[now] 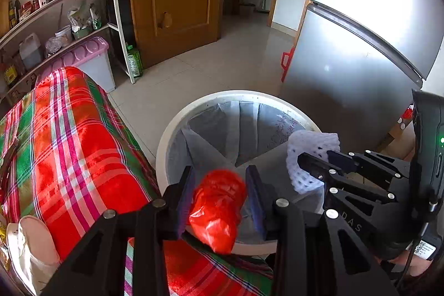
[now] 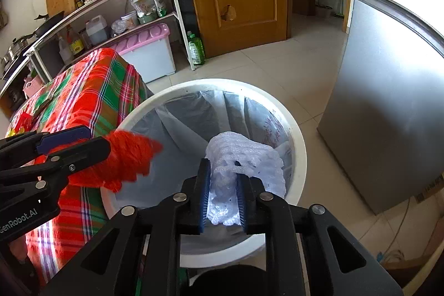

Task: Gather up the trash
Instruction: 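Carry both items over the white bin and open both tools to drop them, then move both open tools back toward the table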

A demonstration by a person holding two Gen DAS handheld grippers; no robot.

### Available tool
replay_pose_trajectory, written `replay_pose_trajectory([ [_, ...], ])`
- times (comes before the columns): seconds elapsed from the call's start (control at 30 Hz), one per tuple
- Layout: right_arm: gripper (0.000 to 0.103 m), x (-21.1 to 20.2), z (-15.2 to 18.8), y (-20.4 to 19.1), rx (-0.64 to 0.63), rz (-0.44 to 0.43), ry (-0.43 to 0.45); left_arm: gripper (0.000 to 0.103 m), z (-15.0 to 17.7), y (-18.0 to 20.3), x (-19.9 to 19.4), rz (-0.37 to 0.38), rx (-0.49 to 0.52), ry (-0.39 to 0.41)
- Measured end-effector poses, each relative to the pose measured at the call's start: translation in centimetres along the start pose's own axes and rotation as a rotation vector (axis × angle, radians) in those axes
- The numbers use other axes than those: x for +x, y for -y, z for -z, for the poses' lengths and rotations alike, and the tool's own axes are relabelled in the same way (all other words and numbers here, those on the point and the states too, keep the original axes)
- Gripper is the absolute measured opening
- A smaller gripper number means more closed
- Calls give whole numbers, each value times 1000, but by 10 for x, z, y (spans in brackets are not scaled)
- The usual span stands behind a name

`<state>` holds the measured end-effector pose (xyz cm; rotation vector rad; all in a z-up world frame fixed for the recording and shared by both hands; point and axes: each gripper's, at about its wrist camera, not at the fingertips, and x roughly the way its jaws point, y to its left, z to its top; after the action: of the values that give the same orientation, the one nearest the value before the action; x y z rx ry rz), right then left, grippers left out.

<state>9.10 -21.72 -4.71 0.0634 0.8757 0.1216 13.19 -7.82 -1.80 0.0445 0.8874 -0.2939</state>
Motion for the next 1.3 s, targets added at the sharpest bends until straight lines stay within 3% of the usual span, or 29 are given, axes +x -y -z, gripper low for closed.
replay_pose_trajectory([
  [0.03,32,1,0,0,1,-4,-4,45,0,0,0,-4,0,-2],
  [0.1,53,2,2,3,4,-6,-4,50,2,-1,2,-8,0,-2],
  [0.13,54,1,2,4,6,-5,-1,51,2,-1,1,-8,-5,-6],
  [0.43,54,-17,4,-4,-6,-8,35,66,5,-12,-24,-40,-18,35],
  [0.67,54,-45,1,-30,-39,-43,102,69,17,-39,-65,-83,-54,94],
  [0.9,54,-63,-2,-75,-103,-152,141,72,39,-79,-108,-154,-132,164],
  [1.3,54,-45,0,-171,-237,-337,83,76,90,-164,-161,-318,-298,209],
])
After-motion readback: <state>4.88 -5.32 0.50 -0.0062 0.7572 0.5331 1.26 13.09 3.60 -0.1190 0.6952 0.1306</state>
